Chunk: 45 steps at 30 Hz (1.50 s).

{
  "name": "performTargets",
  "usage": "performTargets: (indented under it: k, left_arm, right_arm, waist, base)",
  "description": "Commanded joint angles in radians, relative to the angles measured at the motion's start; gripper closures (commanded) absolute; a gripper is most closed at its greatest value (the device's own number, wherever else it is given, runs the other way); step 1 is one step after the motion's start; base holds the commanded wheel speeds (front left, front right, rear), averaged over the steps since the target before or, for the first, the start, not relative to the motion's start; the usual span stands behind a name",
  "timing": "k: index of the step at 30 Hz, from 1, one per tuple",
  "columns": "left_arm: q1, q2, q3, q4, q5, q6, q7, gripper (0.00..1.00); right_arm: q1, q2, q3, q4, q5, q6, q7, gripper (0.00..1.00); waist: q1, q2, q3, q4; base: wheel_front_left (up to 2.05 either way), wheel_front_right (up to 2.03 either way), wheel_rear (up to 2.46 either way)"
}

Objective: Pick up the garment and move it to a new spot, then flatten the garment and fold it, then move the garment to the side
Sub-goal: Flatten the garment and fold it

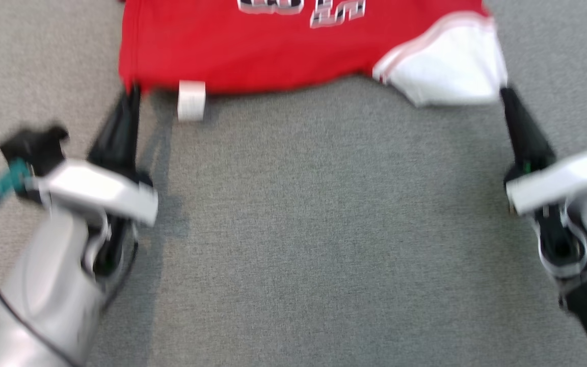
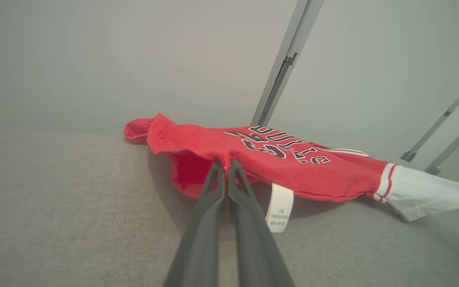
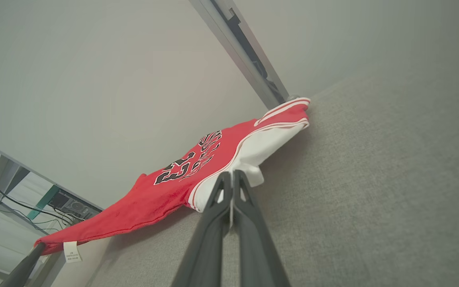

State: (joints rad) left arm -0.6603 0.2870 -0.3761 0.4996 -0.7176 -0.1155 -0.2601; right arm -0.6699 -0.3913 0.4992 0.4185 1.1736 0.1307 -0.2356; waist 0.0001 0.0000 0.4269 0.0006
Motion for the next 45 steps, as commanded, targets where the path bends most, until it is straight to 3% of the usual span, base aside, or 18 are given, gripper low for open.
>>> performTargets:
  k: [1, 6, 12, 15, 16, 21, 26, 32, 39, 45]
  left_arm:
    - [0.064, 0.013, 0.006, -0.035, 0.006, 0.012, -0.003, 1.0]
    - [0.294, 0.073, 0.019, -0.191, -0.006, 0.079, 0.026, 1.0]
    - [0.53, 0.157, 0.039, -0.461, -0.021, 0.204, 0.125, 1.0]
    - [0.631, 0.201, 0.057, -0.594, -0.021, 0.27, 0.178, 1.0]
    - [0.686, 0.226, 0.073, -0.68, -0.019, 0.314, 0.204, 1.0]
    - [0.775, 0.267, 0.098, -0.826, -0.011, 0.385, 0.251, 1.0]
    - [0.849, 0.315, 0.121, -0.944, 0.009, 0.454, 0.303, 1.0]
    - [0.9, 0.341, 0.142, -1.022, 0.017, 0.506, 0.337, 1.0]
    - [0.9, 0.348, 0.139, -1.024, 0.019, 0.516, 0.354, 1.0]
    - [0.841, 0.338, 0.126, -0.99, 0.008, 0.492, 0.355, 1.0]
  right_arm:
    - [0.067, -0.021, -0.01, -0.032, 0.018, 0.0, -0.009, 1.0]
    - [0.303, -0.064, -0.047, -0.16, 0.06, 0.0, -0.015, 1.0]
    - [0.558, -0.113, -0.114, -0.334, 0.084, 0.0, 0.024, 1.0]
    - [0.68, -0.131, -0.162, -0.432, 0.086, 0.0, 0.068, 1.0]
    - [0.754, -0.142, -0.199, -0.503, 0.074, 0.0, 0.099, 1.0]
    - [0.902, -0.148, -0.296, -0.618, 0.029, 0.0, 0.189, 1.0]
    - [1.043, -0.081, -0.435, -0.754, -0.035, 0.0, 0.329, 1.0]
    - [1.129, 0.078, -0.574, -0.901, -0.122, 0.0, 0.524, 1.0]
    - [1.07, 0.249, -0.649, -0.958, -0.212, 0.0, 0.722, 1.0]
    - [0.899, 0.292, -0.674, -0.91, -0.247, 0.0, 0.82, 1.0]
  waist:
    - [-0.0001, 0.0, -0.038, -0.002]
    - [-0.0001, 0.0, -0.109, -0.007]
    - [-0.0001, 0.0, -0.188, -0.006]
    - [-0.0001, 0.0, -0.224, -0.005]
    - [-0.0001, 0.0, -0.246, -0.005]
    - [-0.0001, 0.0, -0.286, 0.001]
    - [-0.0001, 0.0, -0.322, 0.006]
    - [-0.0001, 0.0, -0.333, 0.008]
    - [-0.0001, 0.0, -0.303, 0.005]
    - [-0.0001, 0.0, -0.234, 0.005]
  base:
    - [0.0, 0.0, 0.0]
    - [0.0, 0.0, 0.0]
    - [0.0, 0.0, 0.0]
    - [0.0, 0.0, 0.0]
    - [0.0, 0.0, 0.0]
    - [0.0, 0.0, 0.0]
    - [0.0, 0.0, 0.0]
    - [0.0, 0.0, 0.0]
    - [0.0, 0.0, 0.0]
    - [0.0, 0.0, 0.0]
